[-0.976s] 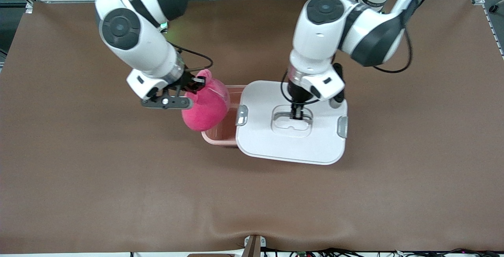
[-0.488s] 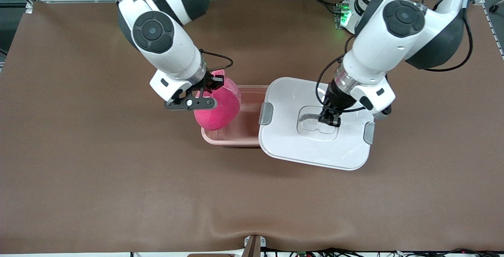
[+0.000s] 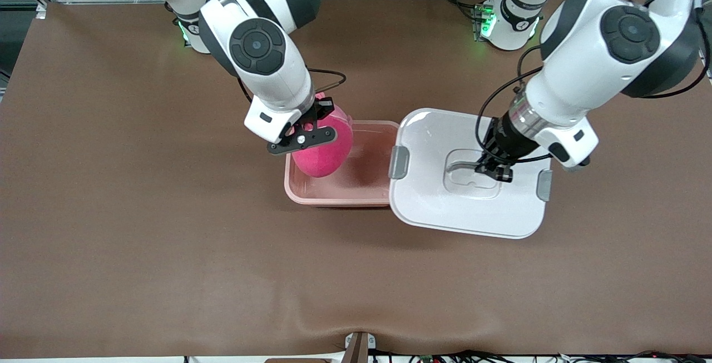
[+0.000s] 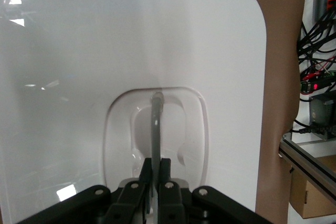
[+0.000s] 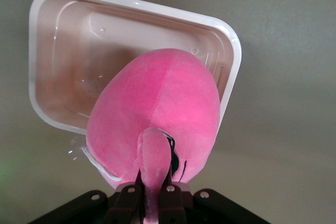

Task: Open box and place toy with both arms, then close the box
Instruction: 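Lift the lid with the left gripper while the right gripper brings the plush, then lower the plush into the pink tray and open the right gripper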

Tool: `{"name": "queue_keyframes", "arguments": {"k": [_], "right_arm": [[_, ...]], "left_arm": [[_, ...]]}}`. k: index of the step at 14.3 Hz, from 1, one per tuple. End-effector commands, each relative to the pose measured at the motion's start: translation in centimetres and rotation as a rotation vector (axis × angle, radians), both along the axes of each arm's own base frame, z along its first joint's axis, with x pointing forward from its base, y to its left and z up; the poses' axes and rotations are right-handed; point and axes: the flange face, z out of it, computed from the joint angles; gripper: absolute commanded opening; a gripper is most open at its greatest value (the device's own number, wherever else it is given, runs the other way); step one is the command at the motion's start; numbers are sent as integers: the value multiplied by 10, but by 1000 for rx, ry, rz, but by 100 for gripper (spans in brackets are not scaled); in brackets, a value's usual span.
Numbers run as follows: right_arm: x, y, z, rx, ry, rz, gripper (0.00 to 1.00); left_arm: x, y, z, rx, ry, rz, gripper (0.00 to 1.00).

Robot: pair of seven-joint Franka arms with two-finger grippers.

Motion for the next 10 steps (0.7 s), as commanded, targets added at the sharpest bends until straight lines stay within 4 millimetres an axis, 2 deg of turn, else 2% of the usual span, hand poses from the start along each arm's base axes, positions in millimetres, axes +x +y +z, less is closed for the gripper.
{"name": "queue_keyframes", "arguments": {"k": [1, 3, 8, 10], "right_arm": [[3, 9, -4, -26, -20, 28, 0], [5, 9, -7, -26, -23, 28, 0], [12, 11, -15, -20, -34, 21, 0], [16, 9, -17, -18, -38, 14, 0]], "left_arm": [[-9, 33, 12, 12, 36, -68, 0], [-11, 51, 2, 41, 92, -128, 0], [9, 102, -15, 28, 110, -82, 0], [15, 107, -26, 18, 122, -85, 0]]}}
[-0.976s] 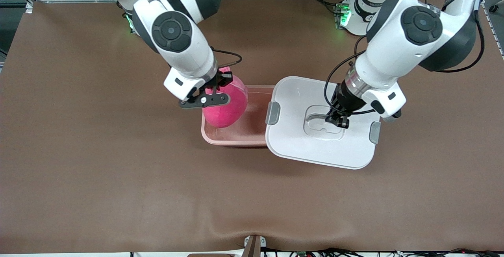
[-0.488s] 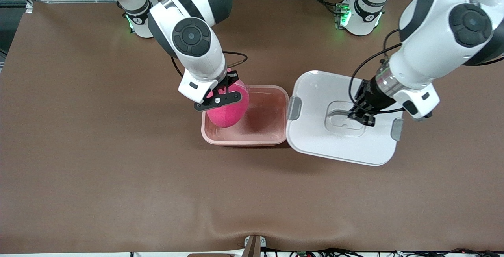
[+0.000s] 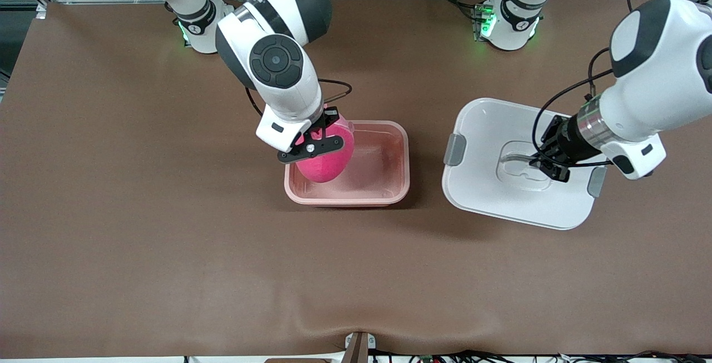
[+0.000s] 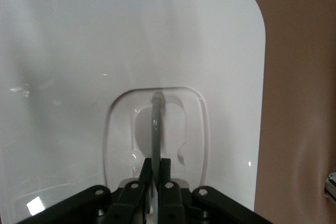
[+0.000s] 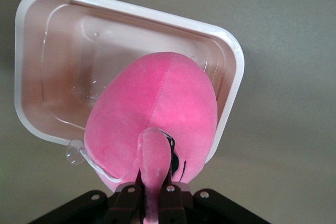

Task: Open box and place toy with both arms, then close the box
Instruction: 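Lower the plush into the pink tray and open the right gripper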

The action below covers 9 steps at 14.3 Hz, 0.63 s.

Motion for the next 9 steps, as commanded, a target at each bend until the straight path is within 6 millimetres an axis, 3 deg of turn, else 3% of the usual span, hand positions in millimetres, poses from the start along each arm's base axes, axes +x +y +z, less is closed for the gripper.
{"name": "queue_keyframes", "arguments": {"k": [1, 6, 9], "right_arm": [[9, -1, 5, -1, -25, 6, 0], [12, 0, 1, 1, -27, 5, 0], [10, 9, -18, -23, -10, 17, 0]], "left_arm": [[4, 4, -10, -34, 11, -28, 0], [14, 12, -29, -51, 18, -28, 0], [18, 17, -39, -53, 17, -30, 0]]}}
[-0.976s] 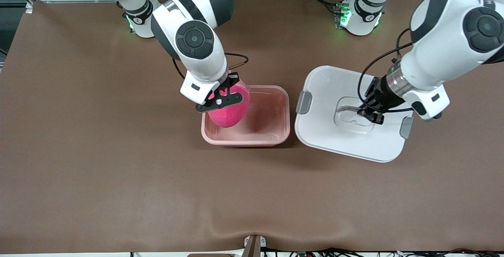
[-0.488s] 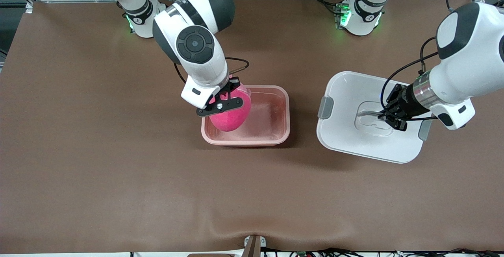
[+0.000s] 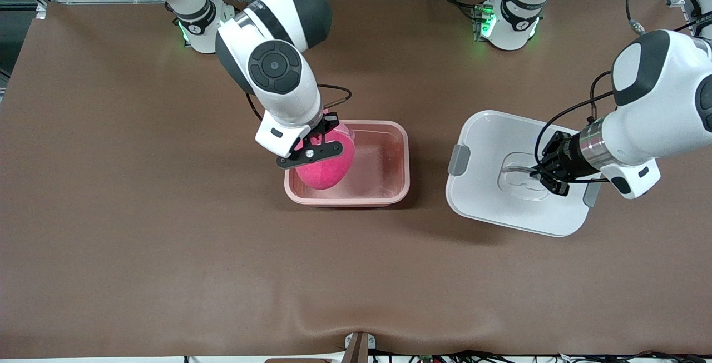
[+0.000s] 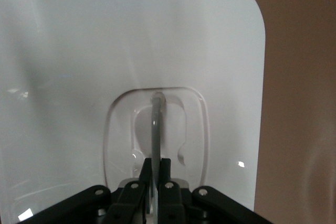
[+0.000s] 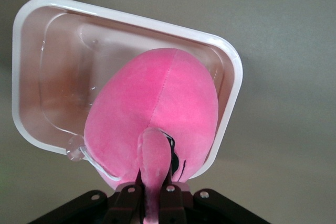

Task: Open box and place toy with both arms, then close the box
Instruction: 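Lower the plush into the pink tray and open the right gripper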

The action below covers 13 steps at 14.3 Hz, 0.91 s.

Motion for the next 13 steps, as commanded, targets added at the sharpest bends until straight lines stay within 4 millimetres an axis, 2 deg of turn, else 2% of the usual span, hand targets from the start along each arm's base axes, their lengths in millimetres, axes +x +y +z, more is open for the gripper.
{"name": "queue_keyframes", "arguments": {"k": [1, 3, 7, 11, 13], "right_arm": [[2, 10, -12, -32, -10, 26, 0], [3, 11, -19, -51, -13, 31, 0], [8, 13, -31, -65, -34, 34, 0], [4, 23, -52, -81, -21, 51, 0], [-3, 33, -70, -126, -24, 80, 0]], "left_arm": [[1, 12, -8, -9, -21, -9, 0], [4, 27, -22, 18, -37, -13, 0], [6, 31, -66, 96, -63, -56, 0], [4, 23, -78, 90, -97, -1, 0], [5, 25, -82, 85, -90, 16, 0]]}}
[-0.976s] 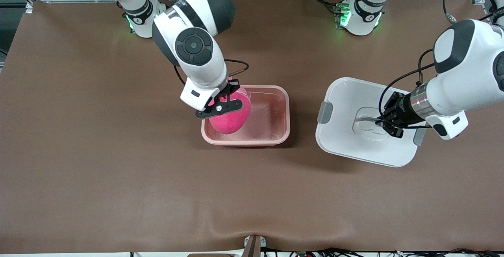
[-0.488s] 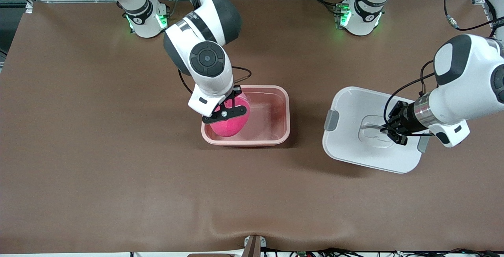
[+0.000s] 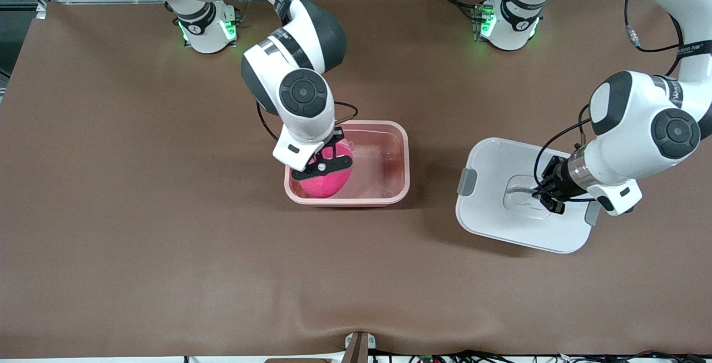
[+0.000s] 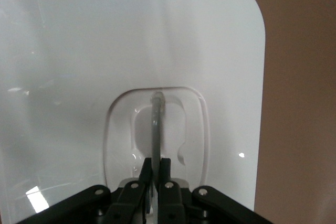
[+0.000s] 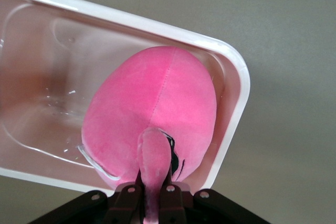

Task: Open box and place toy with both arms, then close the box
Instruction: 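Lower the plush into the pink tray and open the right gripper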

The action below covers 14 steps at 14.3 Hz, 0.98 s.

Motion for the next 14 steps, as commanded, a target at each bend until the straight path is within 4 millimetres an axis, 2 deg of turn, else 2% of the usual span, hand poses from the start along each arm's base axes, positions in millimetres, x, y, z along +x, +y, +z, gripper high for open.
{"name": "queue_keyframes", "arguments": {"k": [1, 4, 7, 9, 11, 14], "right_arm": [[-8, 18, -20, -55, -13, 44, 0], [-17, 30, -40, -75, 3, 57, 0], [-17, 41, -54, -38, -32, 62, 0], [-14, 50, -55, 11, -80, 18, 0], [-27, 70, -73, 34, -118, -37, 0], [-38, 86, -92, 58, -150, -116, 0]], "left_arm": [[-5, 1, 0, 16, -11, 11, 0], [-4, 2, -7, 12, 2, 3, 0], [-7, 1, -9, 6, 18, -38, 0], [-11, -1, -15, 9, 31, -55, 0], [-14, -1, -16, 15, 49, -83, 0], [-17, -1, -17, 20, 66, -99, 0]]}}
